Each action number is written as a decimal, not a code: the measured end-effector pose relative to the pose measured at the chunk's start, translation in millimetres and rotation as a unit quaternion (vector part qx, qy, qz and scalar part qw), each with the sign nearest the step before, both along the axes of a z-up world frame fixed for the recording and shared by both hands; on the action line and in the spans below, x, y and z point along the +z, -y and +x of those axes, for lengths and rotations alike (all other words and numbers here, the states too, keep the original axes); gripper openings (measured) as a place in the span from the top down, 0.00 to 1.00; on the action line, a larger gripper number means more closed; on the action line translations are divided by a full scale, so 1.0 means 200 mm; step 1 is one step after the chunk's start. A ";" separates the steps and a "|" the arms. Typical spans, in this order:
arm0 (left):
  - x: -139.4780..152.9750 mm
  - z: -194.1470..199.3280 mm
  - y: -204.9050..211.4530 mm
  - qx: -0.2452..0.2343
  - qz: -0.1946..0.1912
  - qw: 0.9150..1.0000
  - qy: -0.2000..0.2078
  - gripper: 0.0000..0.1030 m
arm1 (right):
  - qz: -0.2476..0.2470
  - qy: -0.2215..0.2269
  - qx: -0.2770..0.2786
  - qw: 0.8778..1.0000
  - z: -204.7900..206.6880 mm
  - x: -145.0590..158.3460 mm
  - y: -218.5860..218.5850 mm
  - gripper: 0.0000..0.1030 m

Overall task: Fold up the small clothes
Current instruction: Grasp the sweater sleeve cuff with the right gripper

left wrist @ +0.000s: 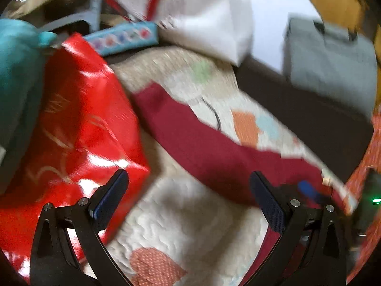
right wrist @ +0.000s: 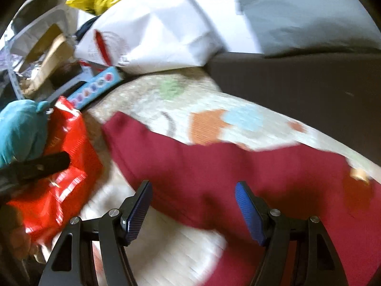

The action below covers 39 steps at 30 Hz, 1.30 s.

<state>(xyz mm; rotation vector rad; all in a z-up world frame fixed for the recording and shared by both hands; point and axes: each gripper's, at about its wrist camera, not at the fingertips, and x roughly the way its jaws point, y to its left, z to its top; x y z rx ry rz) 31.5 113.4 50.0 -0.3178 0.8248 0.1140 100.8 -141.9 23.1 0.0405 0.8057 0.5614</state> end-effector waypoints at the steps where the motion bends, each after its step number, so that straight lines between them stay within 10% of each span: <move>1: 0.03 -0.01 -0.03 0.016 0.011 1.000 0.011 0.01 | 0.008 -0.001 0.013 1.000 0.04 -0.02 -0.09 0.32; 8: 0.16 -0.08 -0.21 0.103 0.074 0.990 0.060 0.01 | 0.011 -0.027 0.059 0.998 0.30 -0.20 -0.58 0.43; 14: 0.19 -0.11 -0.38 0.173 0.053 0.980 0.080 0.01 | -0.029 -0.002 0.122 0.992 0.33 -0.27 -0.88 0.43; 39: 0.11 -0.03 -0.33 0.133 0.009 0.990 0.037 0.01 | -0.160 0.012 0.231 0.959 0.35 -0.34 -1.15 0.41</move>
